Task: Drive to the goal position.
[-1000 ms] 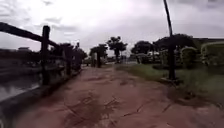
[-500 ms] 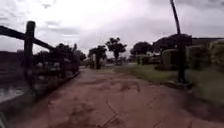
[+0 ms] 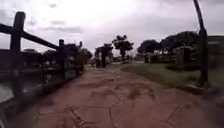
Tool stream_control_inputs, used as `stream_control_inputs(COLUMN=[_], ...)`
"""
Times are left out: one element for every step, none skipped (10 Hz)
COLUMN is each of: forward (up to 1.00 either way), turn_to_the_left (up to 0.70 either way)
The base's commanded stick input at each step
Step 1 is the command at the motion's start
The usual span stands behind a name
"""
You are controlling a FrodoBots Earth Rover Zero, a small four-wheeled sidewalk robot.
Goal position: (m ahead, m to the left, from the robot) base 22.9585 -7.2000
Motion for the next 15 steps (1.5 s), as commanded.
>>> stream_control_inputs(forward=[1.00,1.00,1.00,1.00,1.00,1.00,1.00,1.00,1.00,1.00,1.00,1.00,1.00,1.00,1.00], turn_to_the_left=[0.00,0.00,0.00,0.00,0.00,0.00,0.00,0.00,0.00,0.00,0.00,0.00,0.00,0.00,0.00])
